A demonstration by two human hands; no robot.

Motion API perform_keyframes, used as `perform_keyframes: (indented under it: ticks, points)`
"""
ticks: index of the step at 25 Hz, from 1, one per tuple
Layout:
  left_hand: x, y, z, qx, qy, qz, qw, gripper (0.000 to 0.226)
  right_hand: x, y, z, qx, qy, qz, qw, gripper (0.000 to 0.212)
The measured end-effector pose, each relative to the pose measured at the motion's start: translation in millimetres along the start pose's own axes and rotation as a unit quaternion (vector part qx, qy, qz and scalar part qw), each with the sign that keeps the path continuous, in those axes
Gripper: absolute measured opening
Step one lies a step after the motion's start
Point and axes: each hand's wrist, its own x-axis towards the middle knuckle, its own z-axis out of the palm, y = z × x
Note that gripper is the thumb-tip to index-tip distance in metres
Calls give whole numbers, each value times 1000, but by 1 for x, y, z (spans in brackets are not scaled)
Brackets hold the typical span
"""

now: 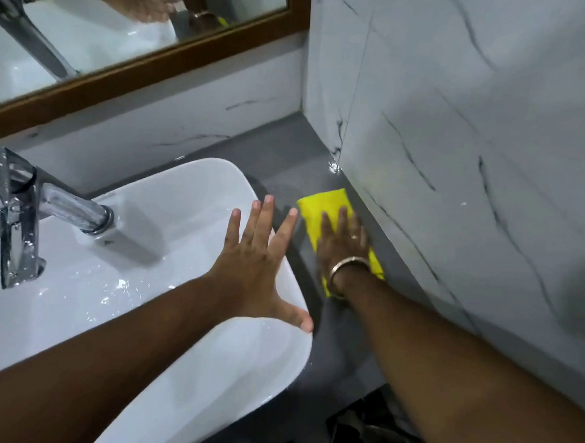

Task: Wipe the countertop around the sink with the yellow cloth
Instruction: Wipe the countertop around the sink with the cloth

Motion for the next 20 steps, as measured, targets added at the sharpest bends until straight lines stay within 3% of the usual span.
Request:
perform_keyframes:
  ticks: [3, 5, 8, 11, 12, 14, 16, 17, 18, 20]
  points:
    - [0, -2, -5, 2, -3, 2, 1000, 158, -103, 16, 19, -57, 3, -183, 981, 64]
    - [1, -1, -4, 1, -6, 3, 1000, 158, -138, 64, 15, -83, 8, -218, 972, 56]
    - [2, -2, 1, -6, 1, 3, 1000, 157, -83, 84, -5, -64, 36, -81, 994, 54]
    - [1, -5, 4, -11, 10, 8, 1000, 156, -31, 27, 2, 4, 23, 35, 999, 55]
    - [1, -4, 5, -15, 8, 11, 1000, 156, -40, 11, 12, 3, 30, 21, 999, 58]
    - [1, -4, 6, -12, 4, 13, 1000, 156, -93, 12, 33, -51, 32, -113, 992, 61]
    - [0, -5, 5, -16, 13, 13, 1000, 156, -133, 55, 29, -100, 36, -229, 968, 56]
    - [0, -4, 5, -18, 16, 15, 1000, 157, -135, 80, 22, -126, 49, -240, 961, 55]
    - [0, -3, 6, -18, 17, 15, 1000, 157, -131, 100, 12, -140, 65, -199, 968, 54]
    - [1, -3, 9, -13, 14, 9, 1000, 158, -120, 113, -4, -85, 70, -29, 993, 54]
